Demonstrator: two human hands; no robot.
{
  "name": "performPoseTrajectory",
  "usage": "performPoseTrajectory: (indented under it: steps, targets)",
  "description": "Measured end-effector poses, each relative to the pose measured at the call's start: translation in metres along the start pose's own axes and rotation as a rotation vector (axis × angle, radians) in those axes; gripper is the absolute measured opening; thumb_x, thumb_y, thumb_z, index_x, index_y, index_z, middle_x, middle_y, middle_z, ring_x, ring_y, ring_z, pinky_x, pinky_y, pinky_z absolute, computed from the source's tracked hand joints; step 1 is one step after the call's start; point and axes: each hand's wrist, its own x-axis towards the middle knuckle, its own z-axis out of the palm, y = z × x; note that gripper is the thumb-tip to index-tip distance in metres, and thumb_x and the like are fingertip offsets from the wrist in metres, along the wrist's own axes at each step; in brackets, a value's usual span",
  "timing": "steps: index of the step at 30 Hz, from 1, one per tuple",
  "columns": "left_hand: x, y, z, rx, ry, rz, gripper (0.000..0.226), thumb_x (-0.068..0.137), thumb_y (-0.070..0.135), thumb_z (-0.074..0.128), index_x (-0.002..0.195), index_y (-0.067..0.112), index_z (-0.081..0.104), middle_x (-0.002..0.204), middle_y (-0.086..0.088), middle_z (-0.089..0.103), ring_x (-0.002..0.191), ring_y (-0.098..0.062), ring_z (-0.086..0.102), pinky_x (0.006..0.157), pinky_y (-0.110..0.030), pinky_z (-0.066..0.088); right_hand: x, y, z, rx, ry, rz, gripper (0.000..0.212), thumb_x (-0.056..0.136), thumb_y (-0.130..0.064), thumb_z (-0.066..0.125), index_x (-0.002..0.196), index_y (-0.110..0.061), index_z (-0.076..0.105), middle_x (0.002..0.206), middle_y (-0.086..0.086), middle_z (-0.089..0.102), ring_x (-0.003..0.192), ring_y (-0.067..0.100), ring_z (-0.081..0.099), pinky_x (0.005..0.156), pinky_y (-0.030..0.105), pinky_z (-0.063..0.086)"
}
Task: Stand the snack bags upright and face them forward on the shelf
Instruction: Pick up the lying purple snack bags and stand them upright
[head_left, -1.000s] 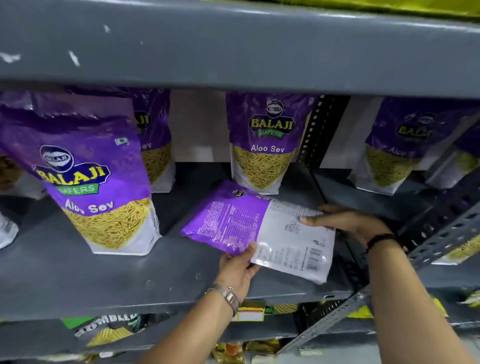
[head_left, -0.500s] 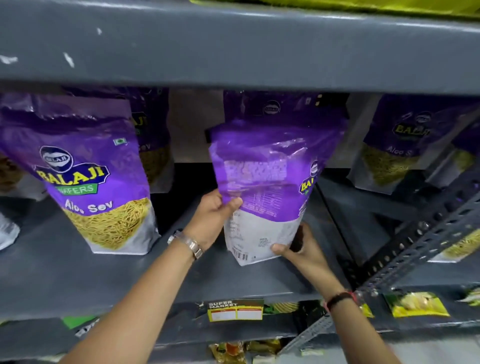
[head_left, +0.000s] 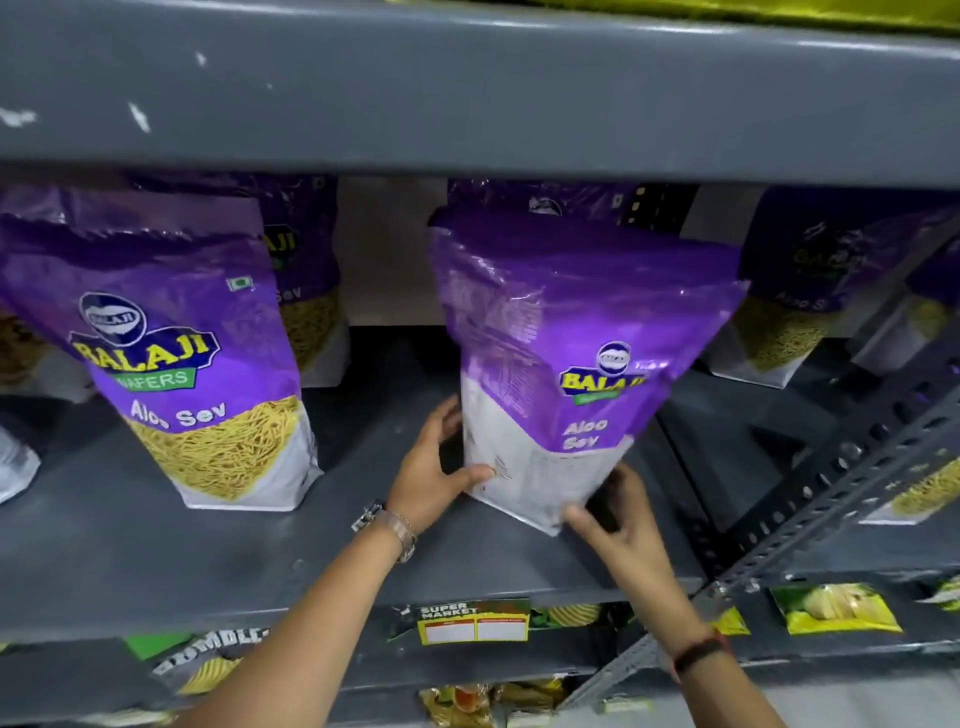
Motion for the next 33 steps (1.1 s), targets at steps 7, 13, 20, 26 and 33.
performPoseTrajectory:
  steps: [7,13,20,26,33]
  targets:
    - [-0.041,0.009,0.029,-0.283,0.129,-0.063,0.052,0.076,0.065,0.04,0.12,0.037,0.039,0.135,0.011,0.042,0.125,-0.003,0.037,0.095,-0.004,0.032,0.034,-0.018,0.01,0.256,0.136,0.166,0.048,0.079,-0.068,0.034,0.096,-0.032,0.06,0.094,-0.026,0.07,0.099,-0.002,0.058,0.095,0.023,0.041]
    - [-0.012,0.032,0.022,-0.37,-0.034,-0.273,0.065,0.085,0.057,0.008,0.137,0.021,0.026,0.141,0.012,0.027,0.126,-0.004,0.028,0.103,-0.014,0.019,-0.001,-0.007,0.051,0.347,0.109,0.171,0.086,0.063,-0.085,0.037,0.129,-0.031,0.043,0.127,-0.02,0.053,0.111,-0.014,0.049,0.098,0.014,0.039]
    - [-0.063,0.025,0.055,-0.414,0.2,-0.033,0.086,0.054,0.089,0.027,0.126,0.044,0.017,0.145,0.019,0.016,0.129,0.01,0.022,0.107,-0.01,0.021,0.05,-0.025,0.037,0.457,0.255,0.179,0.069,0.08,-0.068,0.031,0.136,-0.029,0.033,0.149,-0.005,0.03,0.126,0.004,0.036,0.1,0.021,0.037]
    - [-0.025,0.036,0.055,-0.43,0.207,-0.162,0.099,0.066,0.079,0.033,0.138,0.012,0.022,0.149,-0.007,0.027,0.134,-0.017,0.029,0.105,-0.019,0.029,0.06,-0.013,0.046,0.399,0.121,0.161,0.06,0.086,-0.064,0.021,0.113,-0.026,0.058,0.12,-0.006,0.061,0.096,0.0,0.064,0.09,0.021,0.051]
    - [-0.019,0.038,0.023,-0.29,0.131,-0.176,0.044,0.09,0.045,0.013,0.105,0.028,0.05,0.105,0.005,0.049,0.094,0.001,0.046,0.071,-0.003,0.034,0.021,0.0,0.02,0.176,0.161,0.03,0.088,0.058,-0.079,0.054,0.131,-0.037,0.029,0.137,-0.015,0.04,0.121,-0.009,0.041,0.096,0.01,0.037]
